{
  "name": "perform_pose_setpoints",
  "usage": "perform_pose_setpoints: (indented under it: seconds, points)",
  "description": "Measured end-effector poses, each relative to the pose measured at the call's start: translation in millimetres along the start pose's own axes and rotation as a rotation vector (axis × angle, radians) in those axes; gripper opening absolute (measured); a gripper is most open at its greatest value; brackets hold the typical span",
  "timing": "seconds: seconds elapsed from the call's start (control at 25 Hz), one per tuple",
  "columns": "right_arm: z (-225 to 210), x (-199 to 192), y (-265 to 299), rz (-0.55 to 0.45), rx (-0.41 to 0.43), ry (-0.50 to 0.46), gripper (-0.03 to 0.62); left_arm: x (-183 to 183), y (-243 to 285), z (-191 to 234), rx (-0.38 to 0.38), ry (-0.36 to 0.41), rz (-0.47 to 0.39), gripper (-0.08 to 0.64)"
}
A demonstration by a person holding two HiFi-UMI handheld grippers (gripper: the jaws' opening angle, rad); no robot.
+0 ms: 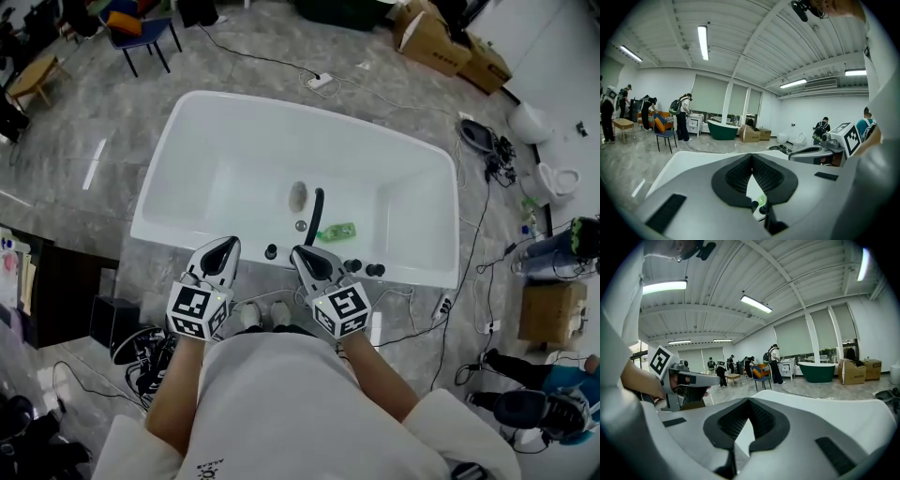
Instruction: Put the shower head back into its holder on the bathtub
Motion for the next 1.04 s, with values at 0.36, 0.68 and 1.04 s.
perform_pose_setpoints:
  seconds: [0.36, 0.68, 1.04]
  points:
    - [10, 5, -10, -0.034, -0.025, 0.007, 0.015, 0, -11, -2, -0.018, 0.017, -0.009, 0.011]
    - [11, 10, -15, -0.043, -0.037, -0.013, 0.016, -2, -17, -1, -0.015, 0.007, -0.020, 0.011]
    - [9, 6, -13, -0.035, -0.055, -0.014, 0.015, -5, -14, 1, -0.022, 0.006, -0.022, 0.011]
Point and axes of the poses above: the fingertips, and each gripper's own axes: y forward along the fingers, z to its left, x out of its top, the point moved 5 cm from there along -y, backward along the fingers, and after that the axes turned 14 degrees about y, right-handed, at the moved point
